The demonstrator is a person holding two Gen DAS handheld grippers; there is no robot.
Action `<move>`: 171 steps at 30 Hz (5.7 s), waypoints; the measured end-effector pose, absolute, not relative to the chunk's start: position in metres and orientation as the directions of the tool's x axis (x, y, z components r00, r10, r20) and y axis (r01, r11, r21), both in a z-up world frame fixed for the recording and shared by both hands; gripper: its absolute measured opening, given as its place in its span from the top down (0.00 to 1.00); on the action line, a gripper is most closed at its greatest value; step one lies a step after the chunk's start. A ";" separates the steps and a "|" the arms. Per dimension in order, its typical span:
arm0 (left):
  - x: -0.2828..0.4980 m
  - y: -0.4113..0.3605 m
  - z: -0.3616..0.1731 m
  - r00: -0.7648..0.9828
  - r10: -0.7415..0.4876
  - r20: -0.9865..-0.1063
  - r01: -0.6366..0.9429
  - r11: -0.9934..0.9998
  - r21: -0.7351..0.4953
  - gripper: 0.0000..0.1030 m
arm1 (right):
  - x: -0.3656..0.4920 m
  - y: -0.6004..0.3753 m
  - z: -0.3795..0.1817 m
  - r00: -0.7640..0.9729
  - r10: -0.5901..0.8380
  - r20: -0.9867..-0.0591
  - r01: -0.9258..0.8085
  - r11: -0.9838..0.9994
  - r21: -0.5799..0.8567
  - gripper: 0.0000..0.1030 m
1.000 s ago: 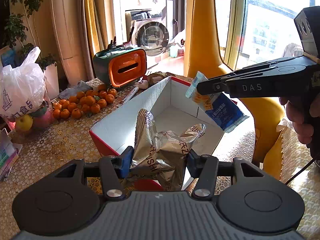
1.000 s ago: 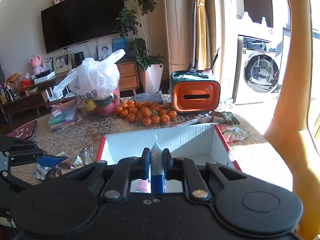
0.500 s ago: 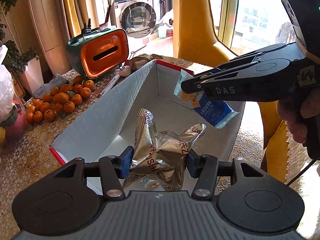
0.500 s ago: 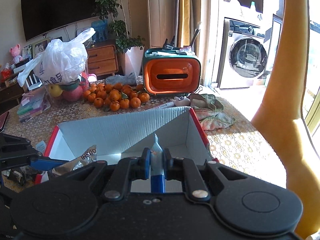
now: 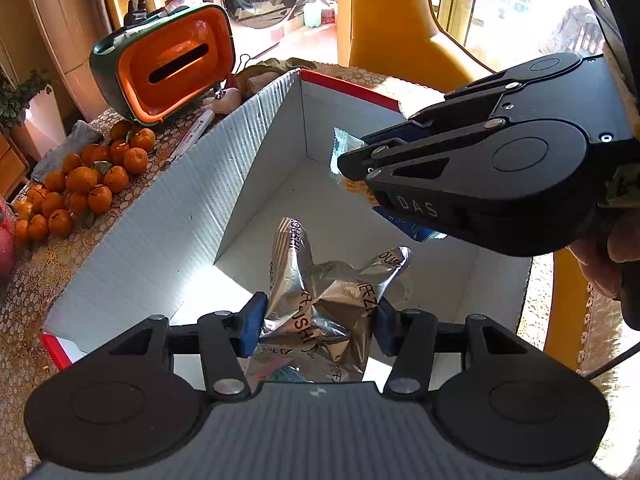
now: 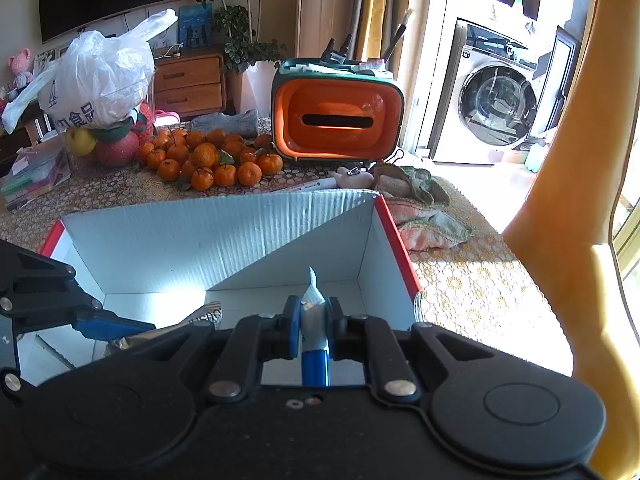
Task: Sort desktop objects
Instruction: 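Open the right gripper to drop the wipe pack while the left releases the snack bag, then withdraw both tools from the shoebox back toward the items on the table, then grasp the white printed packet with the left gripper while the right grasps the black bag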
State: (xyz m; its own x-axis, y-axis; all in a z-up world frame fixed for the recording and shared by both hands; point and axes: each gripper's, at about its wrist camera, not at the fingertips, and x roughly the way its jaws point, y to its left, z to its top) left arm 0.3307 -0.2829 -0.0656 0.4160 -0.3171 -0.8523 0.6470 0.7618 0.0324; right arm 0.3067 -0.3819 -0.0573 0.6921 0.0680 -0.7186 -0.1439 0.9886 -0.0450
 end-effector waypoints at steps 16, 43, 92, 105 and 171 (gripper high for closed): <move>0.349 -0.299 -0.086 0.336 -0.318 -0.886 0.682 0.731 -0.004 0.49 | 0.329 -0.393 -0.090 0.565 0.027 -0.825 -0.096 0.995 -0.032 0.88; 0.312 -0.269 -0.041 0.406 -0.383 -0.830 0.625 0.779 -0.055 0.49 | 0.297 -0.390 -0.061 0.596 0.053 -0.801 -0.072 0.997 0.012 0.72; 0.100 -0.045 0.050 0.732 -0.332 -0.595 0.322 0.938 -0.128 0.49 | 0.131 -0.222 0.010 0.666 0.371 -0.648 -0.406 0.908 0.102 0.56; 0.073 0.019 0.040 0.779 -0.259 -0.571 0.222 0.966 -0.134 0.43 | 0.110 -0.166 0.008 0.650 0.420 -0.634 -0.465 0.879 0.105 0.50; 0.171 0.136 -0.098 0.769 -0.075 -0.635 -0.035 0.987 -0.159 0.00 | 0.191 -0.087 -0.092 0.650 0.395 -0.649 -0.443 0.891 0.099 0.24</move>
